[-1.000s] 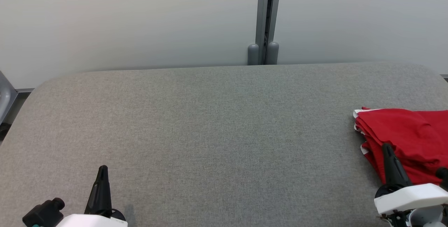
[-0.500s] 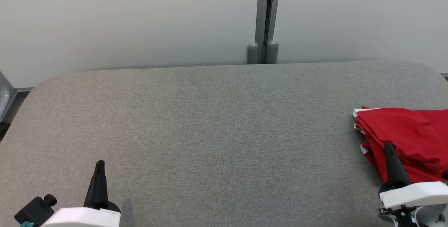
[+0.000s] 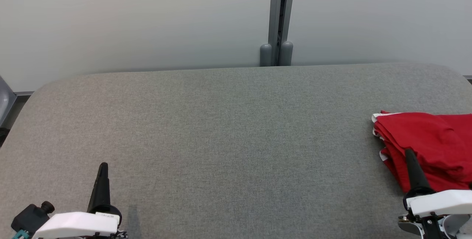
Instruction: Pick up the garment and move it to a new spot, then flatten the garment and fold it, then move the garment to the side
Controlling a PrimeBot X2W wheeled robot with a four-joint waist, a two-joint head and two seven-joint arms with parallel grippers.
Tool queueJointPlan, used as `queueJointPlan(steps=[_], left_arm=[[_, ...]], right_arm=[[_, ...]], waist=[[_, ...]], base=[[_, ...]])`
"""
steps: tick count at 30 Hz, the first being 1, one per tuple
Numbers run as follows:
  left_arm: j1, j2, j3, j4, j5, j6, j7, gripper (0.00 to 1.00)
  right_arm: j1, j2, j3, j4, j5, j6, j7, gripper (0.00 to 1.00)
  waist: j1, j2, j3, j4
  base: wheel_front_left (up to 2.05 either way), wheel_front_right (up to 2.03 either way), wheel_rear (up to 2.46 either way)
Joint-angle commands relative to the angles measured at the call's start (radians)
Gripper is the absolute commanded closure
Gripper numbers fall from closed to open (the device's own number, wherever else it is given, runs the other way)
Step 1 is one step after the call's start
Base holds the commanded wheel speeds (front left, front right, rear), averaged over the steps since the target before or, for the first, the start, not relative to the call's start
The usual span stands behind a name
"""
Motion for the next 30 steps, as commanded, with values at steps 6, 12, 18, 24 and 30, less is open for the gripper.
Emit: queueJointPlan(steps=[6,12,18,24,30], left_arm=[[-0.037,0.007,0.011,-0.006,-0.078,-0.008,0.021,1.00],[-0.045,0.008,0.016,-0.004,-0.136,-0.012,0.037,1.00],[-0.055,0.008,0.020,-0.001,-0.192,-0.014,0.054,1.00],[-0.060,0.009,0.024,0.001,-0.245,-0.016,0.069,1.00],[-0.068,0.009,0.027,0.003,-0.287,-0.019,0.080,1.00]], right_arm=[[-0.025,0.001,-0.013,-0.016,0.076,0.000,0.022,1.00],[-0.024,0.006,-0.021,-0.018,0.132,0.000,0.039,1.00],[-0.025,0.011,-0.029,-0.020,0.186,0.000,0.056,1.00],[-0.026,0.015,-0.035,-0.023,0.237,0.000,0.070,1.00],[-0.027,0.019,-0.039,-0.024,0.277,0.000,0.081,1.00]], waist=[[0.0000,-0.0001,0.002,-0.001],[0.0000,-0.0001,0.004,-0.002],[0.0000,-0.0001,0.006,-0.002],[0.0000,-0.0001,0.008,-0.003],[0.0000,-0.0001,0.009,-0.004]], base=[[0.00,0.00,0.00],[0.00,0.00,0.00],[0.00,0.00,0.00],[0.00,0.00,0.00],[0.00,0.00,0.00]])
